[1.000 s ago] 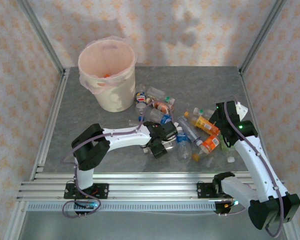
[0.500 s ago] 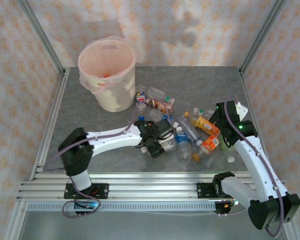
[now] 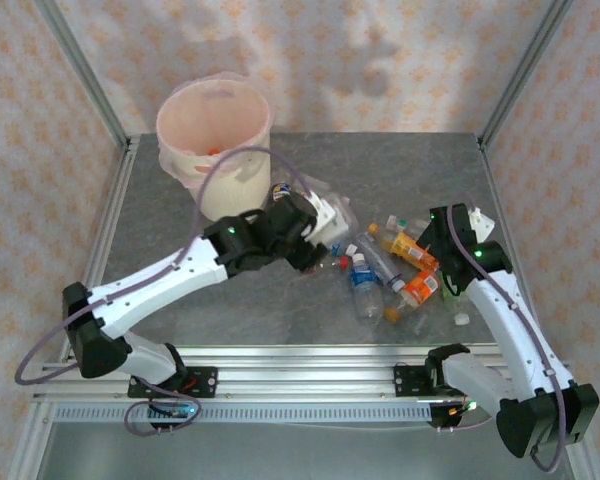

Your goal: Put the plastic bottles in the bin

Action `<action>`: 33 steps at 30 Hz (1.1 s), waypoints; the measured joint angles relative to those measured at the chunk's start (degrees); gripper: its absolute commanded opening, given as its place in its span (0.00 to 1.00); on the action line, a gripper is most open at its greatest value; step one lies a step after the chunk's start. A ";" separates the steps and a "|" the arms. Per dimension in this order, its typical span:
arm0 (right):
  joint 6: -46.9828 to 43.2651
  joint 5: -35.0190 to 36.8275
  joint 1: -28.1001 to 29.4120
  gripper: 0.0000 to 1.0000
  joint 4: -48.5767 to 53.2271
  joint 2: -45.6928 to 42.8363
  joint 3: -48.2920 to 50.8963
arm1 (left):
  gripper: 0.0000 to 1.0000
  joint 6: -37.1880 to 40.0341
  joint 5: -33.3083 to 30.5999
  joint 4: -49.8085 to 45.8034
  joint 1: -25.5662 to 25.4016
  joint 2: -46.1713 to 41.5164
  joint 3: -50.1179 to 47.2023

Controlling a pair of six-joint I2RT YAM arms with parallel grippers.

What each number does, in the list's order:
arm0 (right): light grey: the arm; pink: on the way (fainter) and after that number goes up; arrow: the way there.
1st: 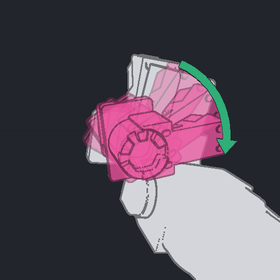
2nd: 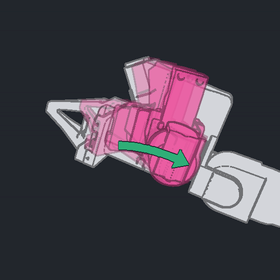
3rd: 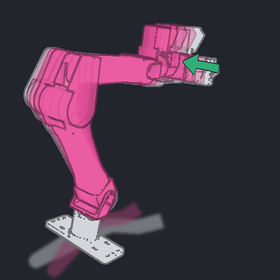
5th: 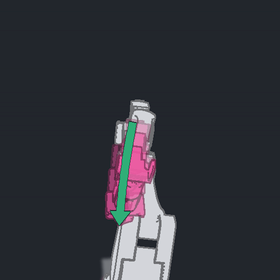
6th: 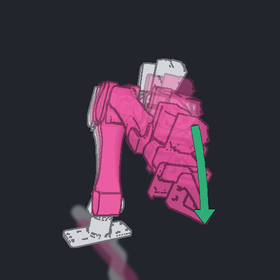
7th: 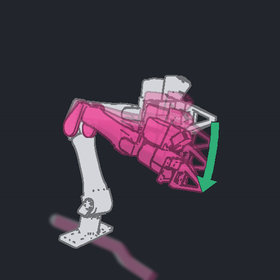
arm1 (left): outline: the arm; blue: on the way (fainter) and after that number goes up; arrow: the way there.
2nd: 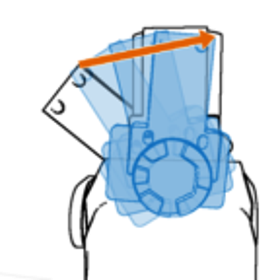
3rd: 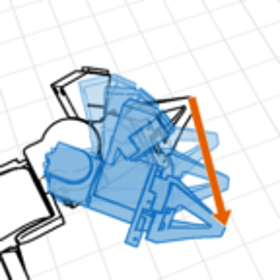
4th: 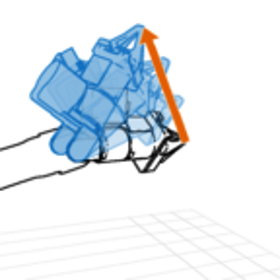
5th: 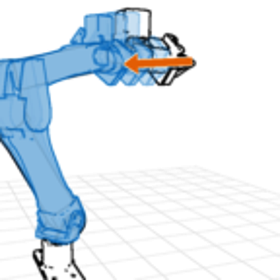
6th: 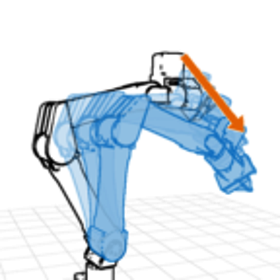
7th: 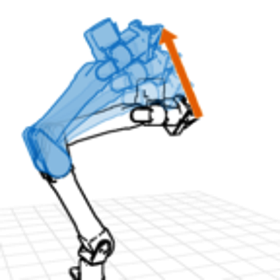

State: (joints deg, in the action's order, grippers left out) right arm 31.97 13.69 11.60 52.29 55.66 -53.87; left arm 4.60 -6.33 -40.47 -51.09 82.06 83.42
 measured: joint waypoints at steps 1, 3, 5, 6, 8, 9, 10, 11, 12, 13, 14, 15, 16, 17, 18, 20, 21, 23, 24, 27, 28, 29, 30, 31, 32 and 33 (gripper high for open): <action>-0.02 -0.17 0.00 0.99 -0.02 0.28 0.04 | 0.64 0.00 -0.55 0.48 1.33 -0.33 1.86; -0.02 -0.33 0.00 0.99 -0.07 0.76 0.04 | 0.64 0.02 -1.70 1.31 4.02 -0.48 5.88; -0.04 -0.59 0.00 0.99 -0.17 0.87 0.04 | 0.64 0.39 -2.60 1.84 6.80 -0.44 9.68; -0.04 -0.63 0.00 0.99 -0.28 0.85 0.04 | 0.64 0.72 -2.99 1.97 8.35 -0.26 11.76; -0.04 -0.87 0.00 0.99 -0.63 0.85 0.04 | 0.64 1.44 -3.19 2.32 11.17 0.44 15.63; -0.04 -1.07 0.00 0.99 -0.74 0.87 0.04 | 0.64 1.60 -3.17 2.49 12.74 1.14 17.79; -0.04 -1.14 0.00 0.99 -0.79 0.87 0.04 | 0.64 1.81 -3.17 2.58 13.97 1.81 19.52; -0.04 -1.29 0.00 0.99 -0.87 0.85 0.04 | 0.64 2.01 -3.15 2.62 15.56 2.91 21.77; -0.04 -1.44 0.00 0.99 -0.90 0.87 0.02 | 0.64 2.32 -3.10 2.62 17.00 4.04 23.76; -0.04 -1.55 0.00 0.99 -0.90 0.87 0.02 | 0.64 2.56 -3.02 2.62 18.27 5.20 25.49; -0.04 -1.70 0.00 0.99 -0.90 0.87 0.02 | 0.64 2.91 -2.91 2.51 19.85 6.82 27.71; -0.04 -1.73 0.00 0.99 -0.87 0.87 0.02 | 0.64 3.06 -2.73 2.34 21.35 8.50 29.88; -0.04 -1.73 0.00 0.99 -0.90 0.87 0.02 | 0.64 3.08 -2.58 2.14 22.71 10.14 31.80; -0.02 -1.73 0.00 0.99 -0.90 0.87 0.02 | 0.65 3.19 -2.47 1.84 24.26 11.96 33.88; -0.02 -1.73 0.00 0.99 -0.87 0.87 0.02 | 0.65 3.26 -2.16 1.25 25.86 13.84 35.89; -0.02 -1.73 0.00 0.99 -0.90 0.87 0.02 | 0.65 3.23 -1.49 0.00 28.79 17.14 39.17; -0.02 -1.73 0.00 0.99 -0.87 0.85 0.02 | 0.65 3.23 -1.16 -0.70 30.29 18.73 40.54; -0.02 -1.77 0.00 0.99 -0.87 0.85 0.02 | 0.65 3.26 -0.55 -2.27 33.09 21.86 43.23; -0.02 -1.88 0.00 0.99 -0.87 0.85 0.02 | 0.65 3.28 -0.33 -3.10 34.34 23.39 44.46; -0.02 -1.99 0.00 0.99 -0.87 0.87 0.02 | 0.67 3.72 -0.33 -4.79 37.31 26.99 46.82; -0.02 -2.10 0.00 0.99 -0.87 0.87 0.00 | 0.67 4.02 -0.35 -5.57 38.05 28.06 47.47; -0.02 -2.14 0.00 0.99 -0.87 0.87 -0.02 | 0.68 4.37 -0.35 -6.40 38.82 29.27 48.41; -0.02 -2.16 0.00 0.99 -0.85 0.87 -0.07 | 0.68 4.57 -0.31 -6.93 39.54 30.47 49.29; -0.02 -2.19 0.00 0.99 -0.85 0.87 -0.11 | 0.68 4.72 -0.26 -7.28 40.15 31.43 49.96; -0.02 -2.23 0.00 0.99 -0.85 0.92 -0.15 | 0.68 4.96 -0.11 -7.65 40.76 32.30 50.38; -0.02 -2.34 0.00 0.99 -0.81 0.98 -0.24 | 0.68 5.16 -0.09 -8.22 41.40 32.98 50.64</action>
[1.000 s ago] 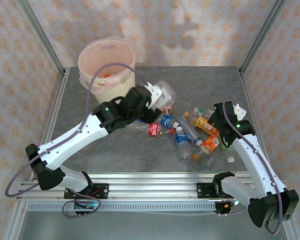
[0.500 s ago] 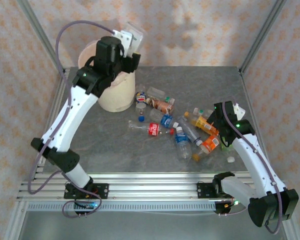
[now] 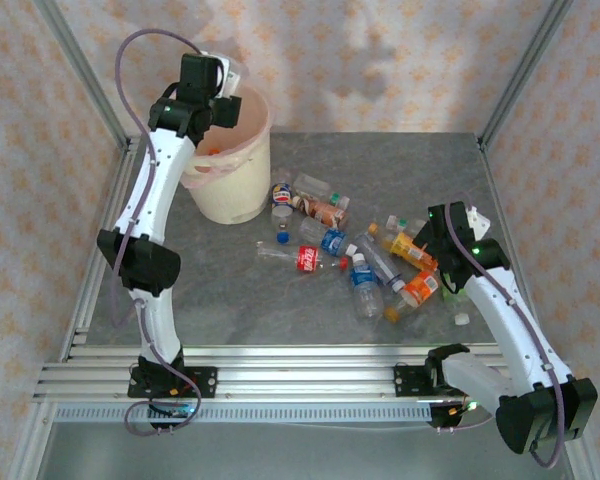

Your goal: Put the plastic bottles in the bin

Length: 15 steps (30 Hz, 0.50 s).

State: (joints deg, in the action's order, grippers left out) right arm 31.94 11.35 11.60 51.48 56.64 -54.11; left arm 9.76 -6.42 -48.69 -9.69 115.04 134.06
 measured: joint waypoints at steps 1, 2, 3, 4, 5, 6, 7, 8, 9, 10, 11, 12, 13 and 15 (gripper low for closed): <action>0.02 -0.02 0.00 0.99 -0.02 0.11 -0.07 | 0.68 0.28 0.07 -0.44 0.48 0.46 0.07; 0.04 -0.02 0.00 0.99 -0.02 0.20 -0.11 | 0.69 0.68 0.20 -1.01 1.09 0.85 0.07; 0.22 -0.02 0.00 0.99 -0.02 0.28 -0.13 | 0.69 0.94 0.39 -1.73 1.73 1.27 0.09; 0.33 -0.02 0.00 0.99 0.00 0.31 -0.13 | 0.69 1.27 0.46 -2.19 2.16 1.44 0.09; 0.44 -0.02 0.00 0.99 -0.02 0.33 -0.13 | 0.69 1.57 0.52 -2.69 2.67 1.64 0.09; 0.46 -0.02 0.00 0.99 0.00 0.37 -0.13 | 0.70 2.01 0.66 -3.26 3.08 1.75 0.09; 0.46 -0.11 0.00 0.99 -0.02 0.42 -0.13 | 0.70 2.36 0.66 -3.63 3.39 1.75 0.07; 0.46 -0.31 0.00 0.99 0.00 0.52 -0.17 | 0.70 2.71 0.74 -3.89 3.61 1.75 0.02; 0.48 -0.48 0.00 0.99 -0.02 0.68 -0.22 | 0.70 3.06 0.98 -4.09 3.76 1.75 0.02; 0.46 -0.59 0.00 0.99 -0.02 0.87 -0.33 | 0.71 3.48 1.05 -4.26 3.85 1.75 0.02; 0.46 -0.79 0.00 0.99 -0.02 1.11 -0.44 | 0.71 3.89 1.11 -4.55 3.85 1.84 0.02; 0.46 -0.90 0.00 0.99 -0.02 1.38 -0.57 | 0.71 4.33 1.18 -4.74 3.85 2.01 0.02; 0.46 -0.92 0.00 0.99 -0.04 1.60 -0.68 | 0.71 4.74 1.27 -4.81 3.82 2.23 0.02; 0.46 -1.07 0.00 0.99 -0.04 2.03 -0.92 | 0.71 5.44 1.44 -5.05 3.80 3.13 0.02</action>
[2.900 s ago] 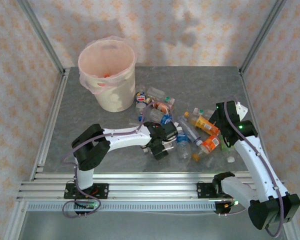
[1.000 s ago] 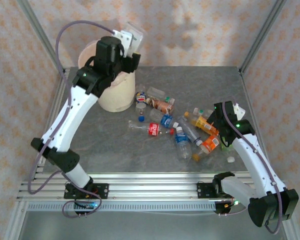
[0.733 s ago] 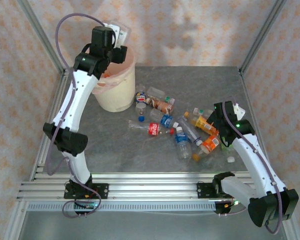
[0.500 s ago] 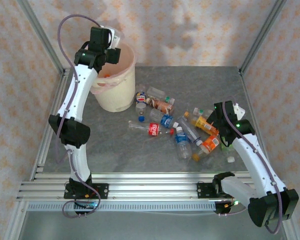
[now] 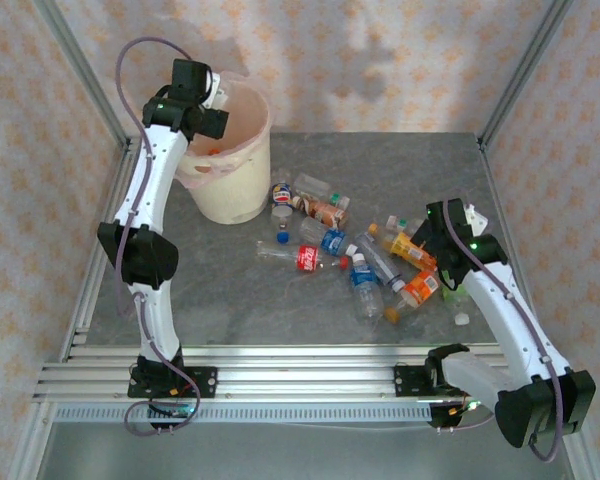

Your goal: Put the plastic bottles in the bin

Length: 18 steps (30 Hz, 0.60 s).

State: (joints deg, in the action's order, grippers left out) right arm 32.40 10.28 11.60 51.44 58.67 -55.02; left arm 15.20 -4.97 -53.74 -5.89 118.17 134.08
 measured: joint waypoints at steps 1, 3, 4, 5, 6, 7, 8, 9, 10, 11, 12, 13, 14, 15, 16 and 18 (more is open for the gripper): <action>0.00 -0.02 0.00 0.99 0.00 0.11 -0.07 | 0.71 0.28 0.02 -0.09 0.00 0.52 0.00; 0.00 -0.04 0.00 0.99 0.00 0.24 -0.15 | 0.71 0.94 0.02 -0.37 0.00 2.23 0.15; 0.00 -0.04 0.00 0.99 0.00 0.31 -0.17 | 0.71 1.25 0.04 -0.72 0.00 3.08 0.15; 0.00 -0.04 0.00 0.99 0.00 0.37 -0.17 | 0.72 1.46 0.02 -1.25 0.00 4.04 0.17; 0.00 -0.02 0.00 0.99 0.02 0.39 -0.17 | 0.72 1.70 0.02 -1.70 0.00 5.03 0.17; 0.00 -0.04 0.00 0.99 0.00 0.42 -0.17 | 0.72 1.88 0.02 -2.12 0.00 5.75 0.17; 0.00 -0.04 0.00 0.99 0.00 0.42 -0.17 | 0.74 2.01 0.02 -2.58 0.00 6.60 0.17; 0.00 -0.02 0.00 0.99 0.00 0.42 -0.17 | 0.75 2.27 0.02 -2.95 0.00 7.32 0.17; 0.00 -0.02 0.00 0.99 0.02 0.42 -0.17 | 0.76 2.40 0.00 -3.26 0.00 7.87 0.17; 0.00 -0.02 0.00 0.99 0.02 0.42 -0.17 | 0.78 2.56 0.00 -3.54 0.00 8.39 0.17; 0.00 -0.02 0.00 0.99 0.02 0.42 -0.17 | 0.80 2.75 0.00 -3.72 0.00 8.68 0.17; 0.00 -0.04 0.00 0.99 0.00 0.42 -0.17 | 0.83 2.91 -0.02 -3.87 0.00 8.76 0.17; 0.00 -0.02 0.00 0.99 0.02 0.42 -0.17 | 0.87 2.93 -0.04 -4.02 0.00 8.76 0.17; 0.00 -0.04 0.00 0.99 0.02 0.44 -0.17 | 0.90 2.93 -0.13 -4.02 0.00 8.76 0.20; 0.00 -0.04 0.00 0.99 0.02 0.44 -0.17 | 0.93 3.08 -0.26 -4.02 0.00 8.76 0.37; 0.00 -0.04 0.00 0.99 0.00 0.46 -0.17 | 0.99 3.15 -0.50 -4.02 0.00 8.76 0.48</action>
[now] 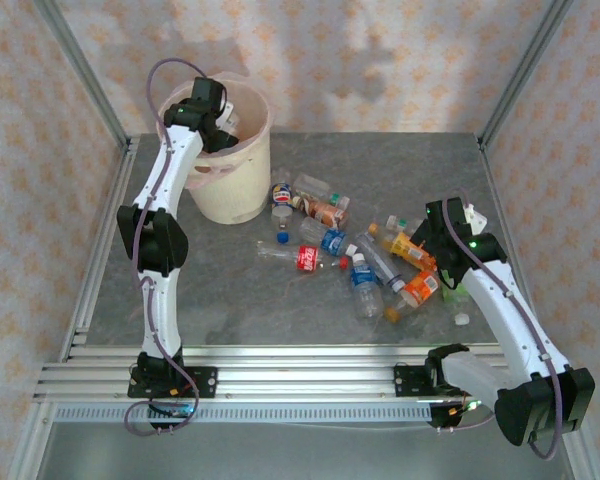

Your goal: Put the plastic bottles in the bin

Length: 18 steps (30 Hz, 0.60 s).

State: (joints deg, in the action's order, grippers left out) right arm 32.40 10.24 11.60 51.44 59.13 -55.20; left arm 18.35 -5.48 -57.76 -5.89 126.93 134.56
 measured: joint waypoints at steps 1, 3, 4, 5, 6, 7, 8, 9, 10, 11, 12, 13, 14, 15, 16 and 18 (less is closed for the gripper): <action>0.00 0.00 0.00 0.99 0.00 0.02 0.00 | 1.00 0.00 -0.13 0.00 0.00 0.00 0.02; 0.00 0.00 0.00 0.99 0.02 0.09 0.00 | 1.00 -0.22 -0.42 -0.24 0.00 0.00 0.42; 0.00 0.00 0.00 0.99 0.00 0.09 0.00 | 1.00 -0.26 -0.61 -0.39 0.00 0.00 0.66; 0.00 0.00 0.00 0.99 0.02 0.09 0.00 | 1.00 -0.26 -0.76 -0.42 0.00 0.00 1.09; 0.00 0.00 0.00 0.99 0.00 0.13 0.00 | 1.00 -0.28 -0.87 -0.42 0.00 0.00 1.57; 0.00 -0.02 0.00 0.99 0.00 0.17 0.00 | 1.00 -0.35 -1.01 -0.39 0.00 -0.02 1.92; 0.00 -0.04 0.00 0.99 0.00 0.20 0.00 | 1.00 -0.46 -1.01 -0.39 0.00 -0.09 2.32; 0.00 -0.20 0.00 0.99 0.00 0.20 0.00 | 1.00 -0.50 -1.01 -0.35 0.00 -0.28 2.47; 0.00 -0.20 0.00 0.99 0.00 0.20 0.00 | 1.00 -0.68 -1.01 -0.39 0.00 -0.57 2.49; -0.02 -0.22 0.00 0.99 0.00 0.20 0.00 | 1.00 -0.90 -1.01 -0.39 0.00 -1.01 2.51; -0.02 -0.24 0.00 0.99 0.00 0.20 0.00 | 1.00 -1.11 -1.01 -0.39 0.00 -1.57 2.51; -0.02 -0.24 0.00 0.99 0.00 0.20 0.00 | 1.00 -1.42 -1.01 -0.37 0.00 -2.25 2.51; -0.02 -0.24 0.00 0.99 0.00 0.20 0.00 | 1.00 -1.77 -1.03 -0.37 0.00 -3.15 2.54; -0.02 -0.28 0.00 0.99 0.00 0.20 0.00 | 1.00 -2.03 -1.03 -0.35 0.00 -4.20 2.54; -0.02 -0.39 0.00 0.99 0.00 0.20 0.00 | 1.00 -2.32 -1.03 -0.35 0.02 -5.33 2.54; -0.02 -0.44 0.00 0.99 0.00 0.17 0.00 | 1.00 -3.04 -1.03 -0.35 0.00 -8.04 2.56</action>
State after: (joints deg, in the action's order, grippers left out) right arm 32.38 9.80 11.60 51.44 59.31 -55.20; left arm 15.31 -6.50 -58.11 -5.89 118.89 137.12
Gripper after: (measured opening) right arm 0.992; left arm 0.996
